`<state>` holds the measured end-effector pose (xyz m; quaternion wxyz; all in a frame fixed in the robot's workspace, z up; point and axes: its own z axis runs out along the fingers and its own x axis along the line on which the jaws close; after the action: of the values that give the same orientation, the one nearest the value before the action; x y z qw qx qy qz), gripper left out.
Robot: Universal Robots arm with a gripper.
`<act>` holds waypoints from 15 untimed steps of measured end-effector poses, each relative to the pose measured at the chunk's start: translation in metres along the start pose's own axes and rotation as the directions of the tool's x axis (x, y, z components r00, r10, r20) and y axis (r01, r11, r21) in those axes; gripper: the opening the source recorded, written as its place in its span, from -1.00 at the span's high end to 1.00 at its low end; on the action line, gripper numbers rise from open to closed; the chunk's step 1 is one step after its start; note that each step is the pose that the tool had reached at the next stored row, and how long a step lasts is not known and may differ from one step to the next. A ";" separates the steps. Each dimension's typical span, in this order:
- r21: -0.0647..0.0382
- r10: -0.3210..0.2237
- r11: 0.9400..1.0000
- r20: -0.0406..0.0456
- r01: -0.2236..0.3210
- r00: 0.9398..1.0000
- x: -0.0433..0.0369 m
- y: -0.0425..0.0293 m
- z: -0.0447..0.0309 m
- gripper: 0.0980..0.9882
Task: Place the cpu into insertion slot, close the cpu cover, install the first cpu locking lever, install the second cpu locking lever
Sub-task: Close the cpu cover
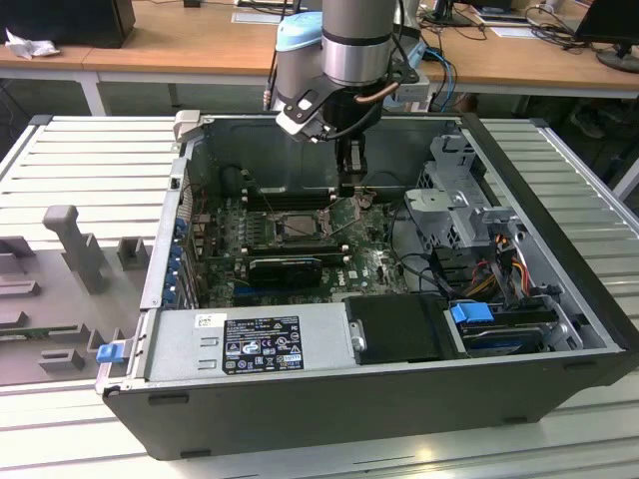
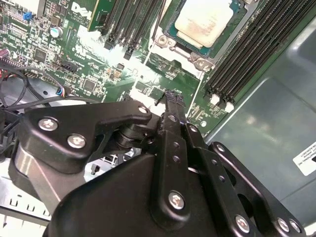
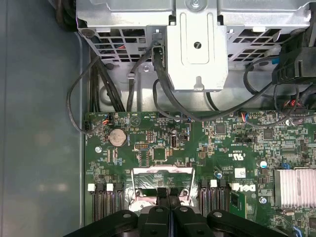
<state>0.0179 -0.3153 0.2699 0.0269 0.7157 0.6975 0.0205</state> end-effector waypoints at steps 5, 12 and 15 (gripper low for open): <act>0.004 0.001 1.000 0.000 -0.001 1.000 0.0001 0.0049 -0.0024 0.98; 0.005 0.001 1.000 0.000 -0.001 1.000 0.0002 0.0101 0.0010 0.98; 0.004 0.001 1.000 0.001 -0.001 1.000 0.0002 0.0107 0.0030 0.98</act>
<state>0.0288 -0.3154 0.2675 0.0258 0.7160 0.6973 0.0185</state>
